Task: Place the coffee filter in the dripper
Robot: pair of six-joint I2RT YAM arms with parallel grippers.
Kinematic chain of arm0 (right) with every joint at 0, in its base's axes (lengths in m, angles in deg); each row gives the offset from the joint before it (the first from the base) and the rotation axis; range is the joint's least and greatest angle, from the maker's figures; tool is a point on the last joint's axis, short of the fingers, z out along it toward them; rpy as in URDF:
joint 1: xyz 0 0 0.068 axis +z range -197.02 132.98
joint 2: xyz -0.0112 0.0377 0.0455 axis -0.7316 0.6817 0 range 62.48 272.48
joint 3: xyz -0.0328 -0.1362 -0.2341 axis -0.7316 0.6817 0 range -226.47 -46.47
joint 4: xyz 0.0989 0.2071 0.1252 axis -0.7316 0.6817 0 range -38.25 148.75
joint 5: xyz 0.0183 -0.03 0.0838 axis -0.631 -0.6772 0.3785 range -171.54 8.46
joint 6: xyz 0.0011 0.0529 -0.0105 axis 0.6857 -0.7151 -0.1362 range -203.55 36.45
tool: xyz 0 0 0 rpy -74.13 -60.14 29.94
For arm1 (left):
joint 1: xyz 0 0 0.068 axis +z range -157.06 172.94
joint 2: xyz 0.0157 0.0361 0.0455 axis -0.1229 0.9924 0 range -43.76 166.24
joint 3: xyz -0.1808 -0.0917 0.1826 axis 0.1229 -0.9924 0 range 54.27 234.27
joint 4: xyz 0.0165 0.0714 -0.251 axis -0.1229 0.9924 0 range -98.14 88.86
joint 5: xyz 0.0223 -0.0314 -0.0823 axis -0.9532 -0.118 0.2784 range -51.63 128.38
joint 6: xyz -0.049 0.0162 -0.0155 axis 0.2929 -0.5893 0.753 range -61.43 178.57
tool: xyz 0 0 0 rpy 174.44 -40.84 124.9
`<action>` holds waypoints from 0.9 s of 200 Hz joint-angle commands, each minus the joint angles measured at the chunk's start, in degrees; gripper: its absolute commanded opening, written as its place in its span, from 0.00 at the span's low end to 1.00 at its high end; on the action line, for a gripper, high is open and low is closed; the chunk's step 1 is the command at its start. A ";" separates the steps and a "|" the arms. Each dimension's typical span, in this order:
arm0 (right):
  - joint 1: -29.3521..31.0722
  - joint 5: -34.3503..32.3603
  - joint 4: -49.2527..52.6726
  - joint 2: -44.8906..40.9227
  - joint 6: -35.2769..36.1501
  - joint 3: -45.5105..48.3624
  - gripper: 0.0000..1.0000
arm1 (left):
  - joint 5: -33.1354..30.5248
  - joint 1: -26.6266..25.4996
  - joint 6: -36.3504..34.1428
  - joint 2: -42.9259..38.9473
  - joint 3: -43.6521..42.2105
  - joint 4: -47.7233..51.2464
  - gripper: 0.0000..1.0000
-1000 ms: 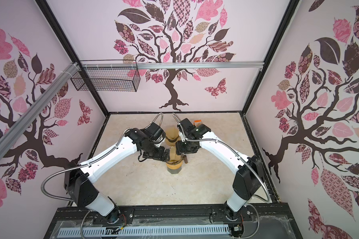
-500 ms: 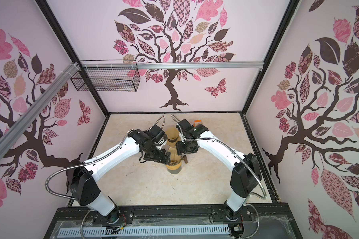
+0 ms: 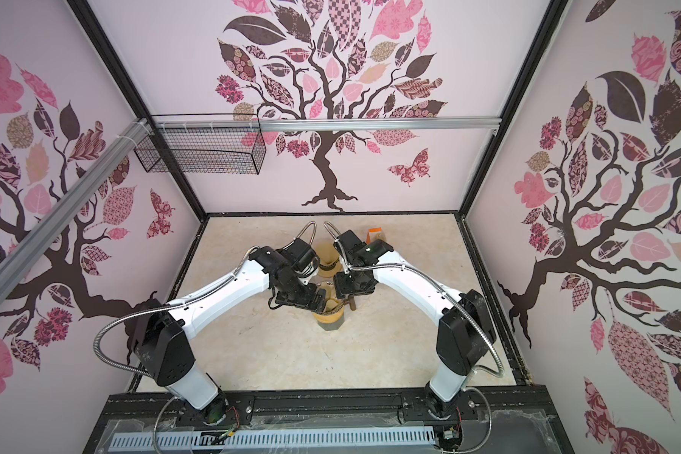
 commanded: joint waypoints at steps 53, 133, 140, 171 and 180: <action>0.14 -0.94 0.72 -0.04 0.87 -1.10 0.64 | -0.83 -0.27 -0.01 -4.54 3.47 4.73 0.98; 0.25 3.93 -0.22 -2.95 2.42 -1.64 0.69 | -4.12 2.21 3.06 -2.48 6.02 4.48 0.98; 0.21 4.40 -0.33 -3.21 2.49 -1.63 0.71 | -4.09 2.49 3.06 -1.79 6.29 4.48 0.98; 0.24 5.45 -0.98 -4.59 2.81 -0.48 0.74 | -4.00 2.96 2.28 0.40 6.98 4.44 0.98; 0.20 5.60 -0.98 -4.64 2.89 0.02 0.74 | -3.93 2.98 2.11 0.69 7.11 4.47 0.98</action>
